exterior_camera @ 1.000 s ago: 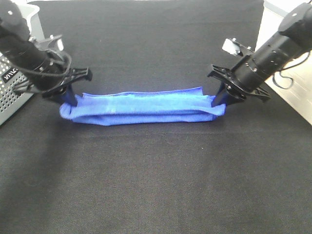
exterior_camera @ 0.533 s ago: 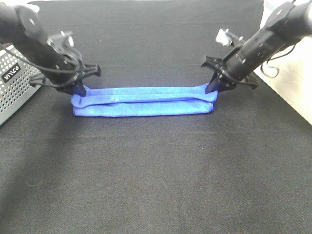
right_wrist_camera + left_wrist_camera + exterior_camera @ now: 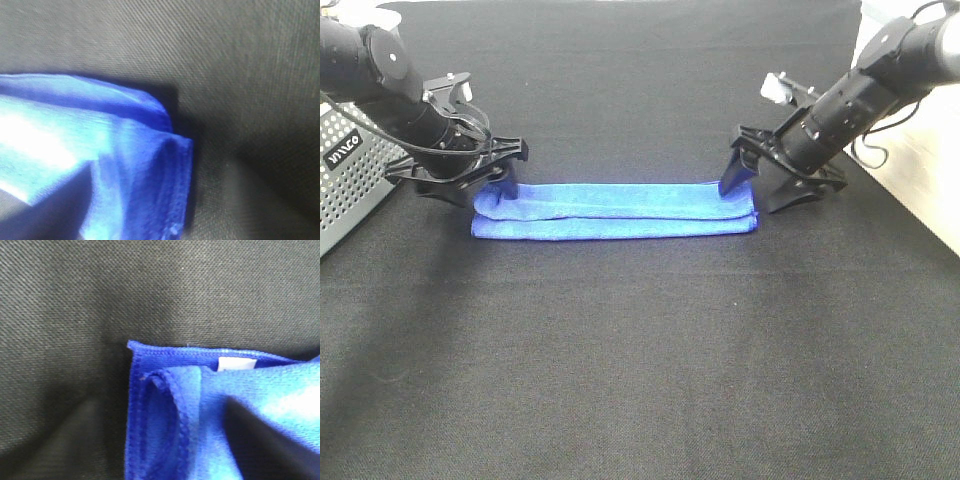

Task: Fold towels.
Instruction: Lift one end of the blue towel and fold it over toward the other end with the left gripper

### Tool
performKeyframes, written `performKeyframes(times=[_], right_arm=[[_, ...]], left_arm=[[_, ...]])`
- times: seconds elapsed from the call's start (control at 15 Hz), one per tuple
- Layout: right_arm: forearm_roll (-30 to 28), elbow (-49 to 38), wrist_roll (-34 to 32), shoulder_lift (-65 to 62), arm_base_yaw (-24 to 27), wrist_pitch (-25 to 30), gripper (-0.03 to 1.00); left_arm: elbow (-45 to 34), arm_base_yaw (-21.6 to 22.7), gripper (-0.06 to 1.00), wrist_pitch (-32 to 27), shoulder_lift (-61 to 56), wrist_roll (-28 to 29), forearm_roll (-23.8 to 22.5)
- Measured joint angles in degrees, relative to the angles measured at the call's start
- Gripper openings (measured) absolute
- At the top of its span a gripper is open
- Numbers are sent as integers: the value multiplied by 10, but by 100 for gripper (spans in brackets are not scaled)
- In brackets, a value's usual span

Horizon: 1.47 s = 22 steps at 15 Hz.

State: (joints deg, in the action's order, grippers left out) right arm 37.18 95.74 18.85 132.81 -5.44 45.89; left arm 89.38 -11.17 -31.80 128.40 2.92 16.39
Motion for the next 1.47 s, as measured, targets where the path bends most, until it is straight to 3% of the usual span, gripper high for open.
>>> performKeyframes(times=[0.4, 0.73, 0.87, 1.0, 1.07, 1.27, 1.33, 1.47], right_arm=[[-73, 0, -40, -30, 1, 49, 83], [-73, 0, -44, -32, 1, 49, 83], [-73, 0, -44, -32, 1, 49, 83], [-73, 0, -44, -32, 1, 49, 83], [-73, 0, -44, -32, 1, 49, 83], [-73, 0, -44, -32, 1, 49, 83], [-73, 0, -44, -32, 1, 49, 83], [-73, 0, -44, -32, 1, 49, 83]], left_arm=[[3, 3, 76, -31, -2, 25, -25], [13, 9, 75, -30, 31, 3, 61], [15, 9, 59, -28, 35, 1, 78], [15, 9, 32, -28, 41, -1, 93], [15, 9, 11, -28, 42, -1, 97], [21, 9, 7, -33, 42, 1, 84], [32, 9, 7, -51, 41, 6, 57], [66, 9, 7, -113, 32, 48, -48]])
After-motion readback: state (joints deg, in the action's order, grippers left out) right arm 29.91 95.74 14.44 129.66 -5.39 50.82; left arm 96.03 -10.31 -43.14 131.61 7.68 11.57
